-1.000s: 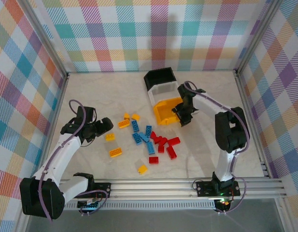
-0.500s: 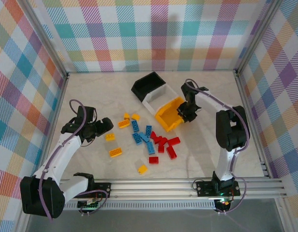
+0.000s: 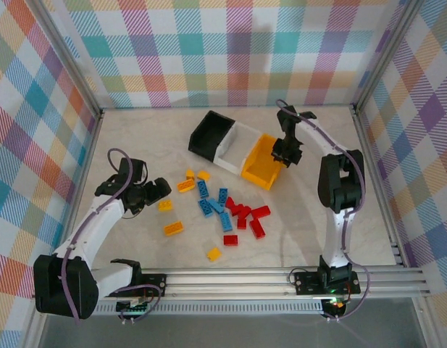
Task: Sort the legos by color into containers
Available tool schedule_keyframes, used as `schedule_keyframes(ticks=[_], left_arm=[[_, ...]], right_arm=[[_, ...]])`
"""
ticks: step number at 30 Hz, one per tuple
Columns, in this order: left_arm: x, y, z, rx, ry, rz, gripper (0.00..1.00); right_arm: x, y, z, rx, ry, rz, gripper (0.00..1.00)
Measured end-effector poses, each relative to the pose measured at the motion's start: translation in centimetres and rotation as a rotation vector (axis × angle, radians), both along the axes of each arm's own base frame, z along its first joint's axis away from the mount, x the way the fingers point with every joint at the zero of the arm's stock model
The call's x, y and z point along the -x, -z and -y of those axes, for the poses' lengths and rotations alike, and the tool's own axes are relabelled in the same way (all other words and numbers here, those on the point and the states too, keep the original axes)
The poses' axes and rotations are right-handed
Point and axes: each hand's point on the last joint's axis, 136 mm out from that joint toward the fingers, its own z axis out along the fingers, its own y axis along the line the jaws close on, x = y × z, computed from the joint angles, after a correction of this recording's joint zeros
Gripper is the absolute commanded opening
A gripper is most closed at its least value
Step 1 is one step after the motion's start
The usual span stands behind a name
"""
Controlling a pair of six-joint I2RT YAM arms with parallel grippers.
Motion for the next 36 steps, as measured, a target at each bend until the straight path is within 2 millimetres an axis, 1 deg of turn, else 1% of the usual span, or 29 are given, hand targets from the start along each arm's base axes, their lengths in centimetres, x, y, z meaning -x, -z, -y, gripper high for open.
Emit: schedule_keyframes(ticks=[2,5,9,13,15,21,23,25,28,30,31,32,34,36], left_arm=[[0.0,0.1,0.0,0.0,0.0,-0.003,0.92],[0.0,0.3,0.0,-0.002,0.002,-0.01,0.92],[-0.1,0.7,0.0,-0.007,0.007,-0.028,0.92],[-0.5,0.5,0.1,-0.008,0.01,-0.026,0.92],[-0.6,0.3,0.1,-0.008,0.011,-0.022,0.92],[-0.6,0.3,0.1,-0.012,0.024,-0.019,0.92],[-0.6,0.3,0.3,-0.005,0.029,-0.019,0.92],[-0.6,0.3,0.5,0.006,0.038,-0.02,0.92],[-0.5,0.1,1.0,0.029,0.052,-0.017,0.92],[-0.5,-0.3,1.4,0.052,0.066,-0.005,0.92],[-0.4,-0.6,1.6,0.063,0.073,0.004,0.92],[-0.4,-1.0,1.9,0.077,0.081,0.015,0.92],[-0.3,-1.6,2.5,0.1,0.1,0.038,0.92],[0.0,-1.9,3.3,0.128,0.13,0.061,0.92]], right_arm=[[0.2,0.2,0.0,0.003,-0.05,-0.016,0.12],[0.3,0.3,0.0,0.005,-0.1,-0.038,0.17],[0.6,0.6,0.2,0.019,-0.144,-0.068,0.27],[0.7,0.4,0.3,0.028,-0.172,-0.074,0.39],[0.6,0.0,0.3,0.03,-0.179,-0.07,0.44],[0.2,-0.8,0.3,0.031,-0.183,-0.045,0.48],[0.2,-1.6,0.2,0.017,-0.19,-0.01,0.49],[0.8,-3.1,-0.2,-0.017,-0.208,0.038,0.49],[2.8,-6.6,-0.8,-0.086,-0.233,0.135,0.51],[4.8,-8.8,-1.5,-0.135,-0.27,0.193,0.53],[5.9,-9.5,-2.0,-0.154,-0.294,0.213,0.54],[7.4,-9.8,-2.8,-0.171,-0.33,0.223,0.56],[10.3,-9.5,-4.5,-0.191,-0.409,0.212,0.6],[14.0,-7.6,-6.2,-0.203,-0.5,0.153,0.62]])
